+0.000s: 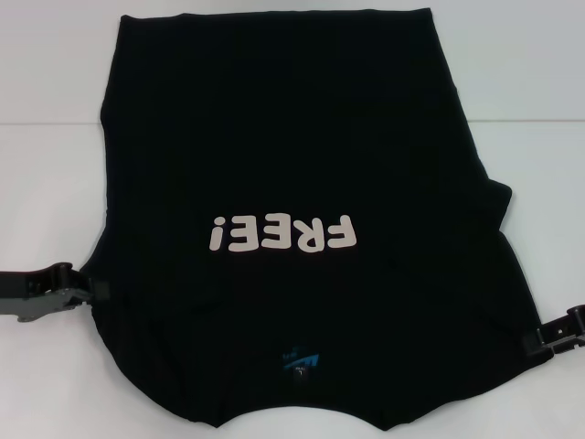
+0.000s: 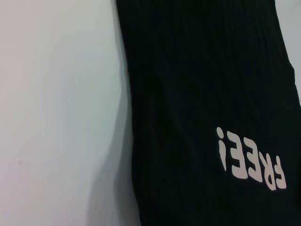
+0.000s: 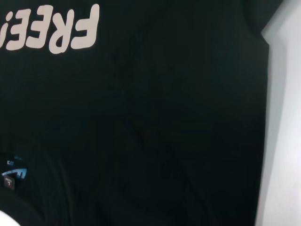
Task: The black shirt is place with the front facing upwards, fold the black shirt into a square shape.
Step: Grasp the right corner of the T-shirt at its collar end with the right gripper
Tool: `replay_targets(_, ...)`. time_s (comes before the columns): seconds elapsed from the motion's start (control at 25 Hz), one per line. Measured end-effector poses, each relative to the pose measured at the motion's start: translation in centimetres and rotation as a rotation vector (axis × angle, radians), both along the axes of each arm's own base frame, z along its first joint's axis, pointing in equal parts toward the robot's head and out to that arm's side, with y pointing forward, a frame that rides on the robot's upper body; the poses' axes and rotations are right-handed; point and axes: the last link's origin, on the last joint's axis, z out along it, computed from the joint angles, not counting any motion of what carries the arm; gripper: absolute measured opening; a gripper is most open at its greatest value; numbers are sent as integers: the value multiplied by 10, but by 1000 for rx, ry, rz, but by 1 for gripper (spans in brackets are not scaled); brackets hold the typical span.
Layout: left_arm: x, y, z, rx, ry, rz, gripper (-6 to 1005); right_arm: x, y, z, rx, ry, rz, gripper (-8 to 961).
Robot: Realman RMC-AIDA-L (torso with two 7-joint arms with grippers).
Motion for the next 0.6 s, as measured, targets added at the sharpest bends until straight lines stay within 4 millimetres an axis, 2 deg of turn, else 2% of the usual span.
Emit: replay_targets(0.6,1,1,0,1,-5,6,56,-15,6,-18,-20,12,31,624)
